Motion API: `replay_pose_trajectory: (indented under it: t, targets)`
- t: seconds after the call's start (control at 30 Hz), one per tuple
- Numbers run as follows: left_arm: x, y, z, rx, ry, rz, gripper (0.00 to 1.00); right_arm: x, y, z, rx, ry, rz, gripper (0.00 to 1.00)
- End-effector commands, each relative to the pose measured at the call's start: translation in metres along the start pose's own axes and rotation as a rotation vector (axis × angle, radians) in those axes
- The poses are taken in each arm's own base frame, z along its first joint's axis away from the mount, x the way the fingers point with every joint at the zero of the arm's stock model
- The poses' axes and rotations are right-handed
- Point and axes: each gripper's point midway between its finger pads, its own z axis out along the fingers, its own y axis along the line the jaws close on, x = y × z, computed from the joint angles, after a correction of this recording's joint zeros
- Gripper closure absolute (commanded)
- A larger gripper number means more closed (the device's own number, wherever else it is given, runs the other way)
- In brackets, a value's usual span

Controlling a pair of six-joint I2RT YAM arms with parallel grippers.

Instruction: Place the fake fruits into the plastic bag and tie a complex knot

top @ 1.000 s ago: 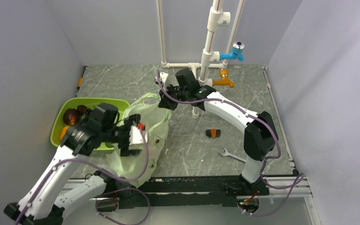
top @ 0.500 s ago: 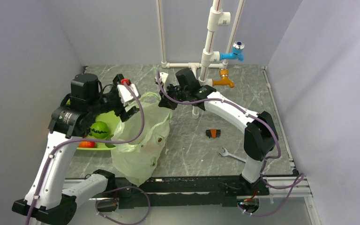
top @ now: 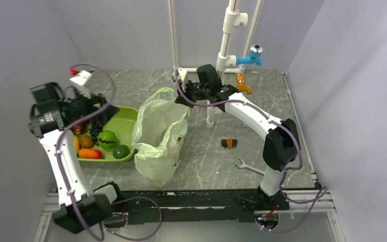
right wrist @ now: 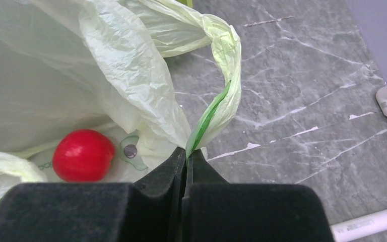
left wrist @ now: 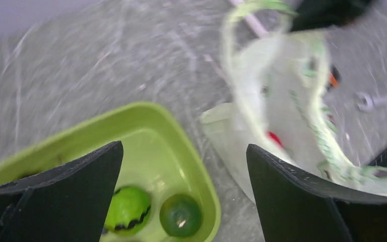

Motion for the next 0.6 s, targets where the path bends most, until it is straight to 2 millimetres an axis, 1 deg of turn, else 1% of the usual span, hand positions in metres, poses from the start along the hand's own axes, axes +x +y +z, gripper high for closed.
replay_pose_trajectory:
  t: [0.0,0.03,0.07,0.13,0.17,0.23,0.27,0.3,0.4,0.47,0.57]
  targets:
    - [0.02,0.056,-0.026,-0.152,-0.065,-0.303,0.01,-0.023,0.003,-0.005,-0.031,-0.055,-0.079,1.0]
    - [0.037,0.068,-0.027,-0.198,-0.014,-0.304,0.01,-0.023,0.003,-0.004,-0.034,-0.055,-0.078,1.0]
    - [0.063,0.073,-0.025,-0.218,0.065,-0.315,0.01,-0.023,0.004,-0.004,-0.037,-0.055,-0.075,1.0]
    - [0.116,0.091,-0.022,-0.279,0.215,-0.358,0.01,-0.023,0.005,-0.004,-0.044,-0.058,-0.073,1.0]
    - [0.142,0.097,-0.026,-0.313,0.308,-0.385,0.01,-0.024,0.005,-0.004,-0.046,-0.059,-0.073,1.0]
    - [0.177,0.105,-0.028,-0.359,0.411,-0.432,0.01,-0.024,0.005,-0.003,-0.051,-0.062,-0.074,1.0]
    - [0.189,0.109,-0.028,-0.398,0.439,-0.473,0.0,-0.024,0.006,-0.003,-0.053,-0.062,-0.073,1.0]
    - [0.199,0.112,-0.027,-0.429,0.449,-0.516,0.01,-0.024,0.006,-0.002,-0.056,-0.062,-0.072,1.0]
    - [0.212,0.118,-0.017,-0.47,0.442,-0.562,0.01,-0.024,0.005,0.0,-0.063,-0.058,-0.061,1.0]
    - [0.217,0.123,-0.009,-0.507,0.446,-0.582,0.01,-0.022,0.005,0.002,-0.065,-0.056,-0.057,1.0]
    - [0.221,0.125,0.006,-0.509,0.443,-0.621,0.0,-0.017,0.006,0.004,-0.066,-0.049,-0.046,1.0]
